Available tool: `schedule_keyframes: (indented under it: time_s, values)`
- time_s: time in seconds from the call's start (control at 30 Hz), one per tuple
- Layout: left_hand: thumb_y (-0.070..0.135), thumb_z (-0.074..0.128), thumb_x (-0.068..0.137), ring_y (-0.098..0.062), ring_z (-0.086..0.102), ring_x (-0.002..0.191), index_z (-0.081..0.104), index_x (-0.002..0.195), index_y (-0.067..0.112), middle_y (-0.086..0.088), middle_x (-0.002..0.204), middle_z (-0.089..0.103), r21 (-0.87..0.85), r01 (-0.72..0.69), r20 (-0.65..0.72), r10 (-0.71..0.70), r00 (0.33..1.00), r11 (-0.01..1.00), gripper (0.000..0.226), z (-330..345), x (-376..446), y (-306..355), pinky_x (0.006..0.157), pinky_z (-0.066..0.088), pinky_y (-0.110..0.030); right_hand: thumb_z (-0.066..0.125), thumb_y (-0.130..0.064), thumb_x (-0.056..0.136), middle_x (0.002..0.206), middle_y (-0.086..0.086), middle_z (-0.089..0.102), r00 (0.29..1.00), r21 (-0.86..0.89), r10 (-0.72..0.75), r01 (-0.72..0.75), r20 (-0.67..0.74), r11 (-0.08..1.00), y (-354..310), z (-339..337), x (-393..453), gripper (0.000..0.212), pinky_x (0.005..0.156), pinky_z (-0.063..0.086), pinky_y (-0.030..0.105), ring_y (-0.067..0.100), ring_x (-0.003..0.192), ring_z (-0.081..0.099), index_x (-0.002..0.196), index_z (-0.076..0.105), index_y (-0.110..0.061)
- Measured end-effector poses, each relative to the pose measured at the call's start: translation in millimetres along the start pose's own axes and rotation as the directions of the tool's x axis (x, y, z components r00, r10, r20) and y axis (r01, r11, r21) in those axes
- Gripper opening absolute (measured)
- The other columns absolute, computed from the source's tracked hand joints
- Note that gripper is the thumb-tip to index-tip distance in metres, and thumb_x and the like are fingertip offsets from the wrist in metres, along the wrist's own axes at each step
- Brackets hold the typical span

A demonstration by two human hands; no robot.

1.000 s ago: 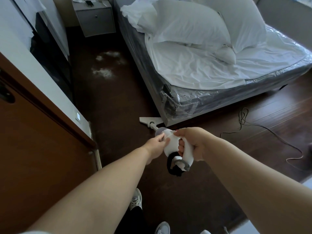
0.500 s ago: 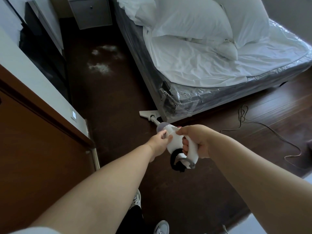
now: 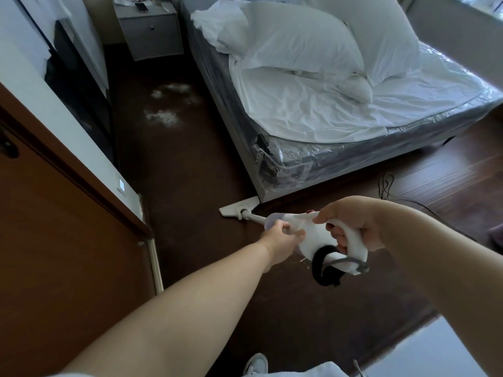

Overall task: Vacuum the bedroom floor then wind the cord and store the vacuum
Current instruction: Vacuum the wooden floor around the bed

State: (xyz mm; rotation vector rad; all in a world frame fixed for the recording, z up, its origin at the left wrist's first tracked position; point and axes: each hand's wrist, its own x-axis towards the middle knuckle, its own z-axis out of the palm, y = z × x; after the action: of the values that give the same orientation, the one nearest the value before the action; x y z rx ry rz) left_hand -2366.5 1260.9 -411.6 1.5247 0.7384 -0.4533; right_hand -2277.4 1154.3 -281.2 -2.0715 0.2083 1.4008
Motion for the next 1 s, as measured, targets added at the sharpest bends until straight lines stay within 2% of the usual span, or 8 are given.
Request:
schedule_keyframes:
  time_s: [0.1,0.23,0.37,0.47,0.6,0.73,0.9,1.0]
  values:
    - [0.048,0.054,0.092,-0.023,0.058,0.115,0.041,0.134,0.024,-0.005,0.127,0.056,0.010,0.030,0.013,-0.030,0.999,0.999,0.050,8,-10,-2,0.103,0.046,-0.045,0.057,-0.017,0.090,0.049,0.001,0.039,1.000,-0.035,0.001,-0.001,0.012,0.999,10,-1,-5,0.009,0.050,0.034,0.028,0.014,0.046,0.033,0.089,0.056,-0.008]
    - [0.041,0.049,0.098,-0.021,0.054,0.121,0.043,0.121,0.024,0.001,0.123,0.054,0.023,0.073,0.064,-0.074,0.995,0.997,0.030,6,-19,1,0.108,0.042,-0.037,0.055,-0.017,0.091,0.049,0.001,0.041,0.999,-0.054,-0.006,0.008,0.036,0.999,13,5,-8,0.012,0.050,0.034,0.027,0.014,0.045,0.034,0.083,0.055,-0.007]
    - [0.042,0.051,0.097,-0.022,0.057,0.117,0.036,0.140,0.022,-0.005,0.130,0.054,0.042,0.056,0.015,-0.057,0.998,0.998,0.050,0,-14,0,0.105,0.045,-0.042,0.055,-0.015,0.090,0.050,0.000,0.039,0.999,-0.043,-0.024,0.025,0.027,0.999,11,13,-4,0.010,0.051,0.032,0.026,0.014,0.047,0.033,0.083,0.058,-0.008]
    - [0.044,0.053,0.095,-0.025,0.060,0.114,0.022,0.151,0.027,-0.007,0.134,0.053,-0.075,0.049,0.043,-0.046,0.998,0.996,0.065,-3,-13,3,0.098,0.048,-0.036,0.053,-0.011,0.090,0.049,0.000,0.035,0.998,-0.016,-0.056,0.056,-0.027,0.998,5,11,-6,0.021,0.051,0.030,0.027,0.015,0.048,0.029,0.069,0.050,-0.011]
    - [0.051,0.055,0.092,-0.027,0.057,0.116,0.010,0.154,0.033,-0.008,0.142,0.048,-0.222,0.052,0.131,-0.023,0.991,0.974,0.079,-3,-16,14,0.096,0.044,-0.037,0.053,-0.009,0.089,0.047,0.000,0.033,0.989,0.014,-0.114,0.116,-0.090,0.993,-8,-2,-23,0.027,0.050,0.030,0.026,0.015,0.046,0.027,0.064,0.044,-0.012]
    - [0.054,0.059,0.088,-0.025,0.060,0.111,0.014,0.154,0.033,-0.008,0.138,0.051,-0.217,-0.002,0.128,0.031,0.991,0.976,0.082,4,-27,21,0.095,0.046,-0.037,0.053,-0.008,0.089,0.048,0.001,0.031,0.986,-0.023,-0.132,0.131,-0.099,0.991,-13,-15,-43,0.030,0.050,0.029,0.027,0.015,0.046,0.025,0.061,0.043,-0.011]
    - [0.053,0.060,0.088,-0.023,0.063,0.107,0.020,0.152,0.029,-0.003,0.119,0.057,-0.222,-0.049,0.070,0.066,0.995,0.974,0.080,20,-40,19,0.098,0.049,-0.038,0.053,-0.006,0.087,0.047,0.001,0.032,0.991,-0.056,-0.111,0.107,-0.073,0.993,-5,-27,-58,0.027,0.049,0.030,0.028,0.015,0.045,0.026,0.062,0.044,-0.011]
    - [0.051,0.059,0.089,-0.024,0.062,0.108,0.019,0.152,0.030,-0.005,0.126,0.055,-0.231,0.004,0.090,0.017,0.996,0.973,0.078,23,-44,12,0.099,0.048,-0.039,0.053,-0.007,0.088,0.046,0.001,0.034,0.996,-0.089,-0.086,0.083,-0.039,0.993,4,-20,-56,0.026,0.050,0.032,0.027,0.014,0.045,0.028,0.063,0.047,-0.009]
